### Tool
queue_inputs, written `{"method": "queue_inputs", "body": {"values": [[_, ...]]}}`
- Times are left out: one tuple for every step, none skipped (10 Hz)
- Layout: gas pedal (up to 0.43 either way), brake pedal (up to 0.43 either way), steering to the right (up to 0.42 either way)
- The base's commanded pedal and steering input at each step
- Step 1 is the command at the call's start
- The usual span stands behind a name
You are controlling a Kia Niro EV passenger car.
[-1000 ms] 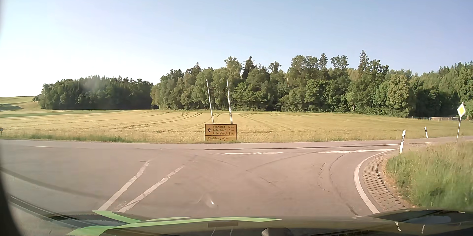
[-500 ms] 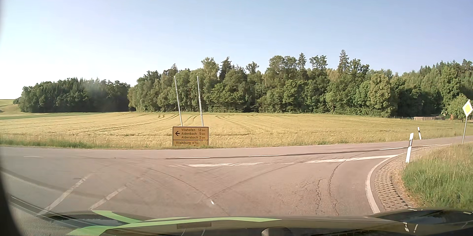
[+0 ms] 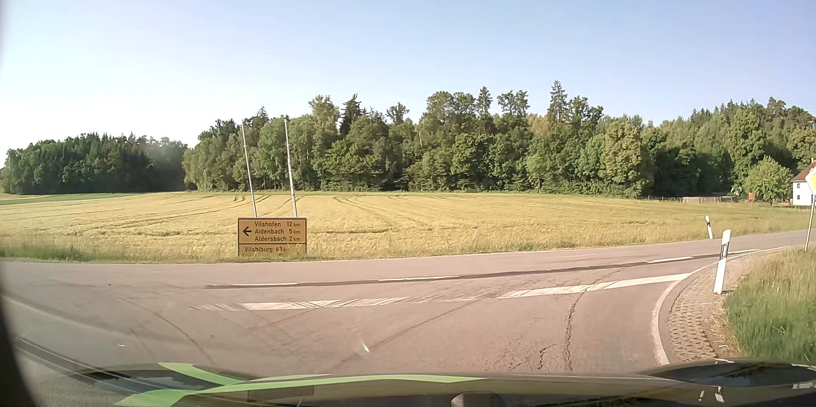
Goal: Follow the waypoints while adhering to traffic rules and regulations
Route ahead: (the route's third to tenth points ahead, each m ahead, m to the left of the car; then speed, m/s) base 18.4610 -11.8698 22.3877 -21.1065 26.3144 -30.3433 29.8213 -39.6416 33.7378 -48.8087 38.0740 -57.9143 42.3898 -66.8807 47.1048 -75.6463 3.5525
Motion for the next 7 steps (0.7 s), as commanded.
{"method": "queue_inputs", "body": {"values": [[0.000,0.238,0.151],[0.000,0.238,0.151],[0.000,0.244,0.154],[0.000,0.244,0.156],[0.000,0.238,0.157],[0.000,0.244,0.157],[0.000,0.232,0.157]]}}
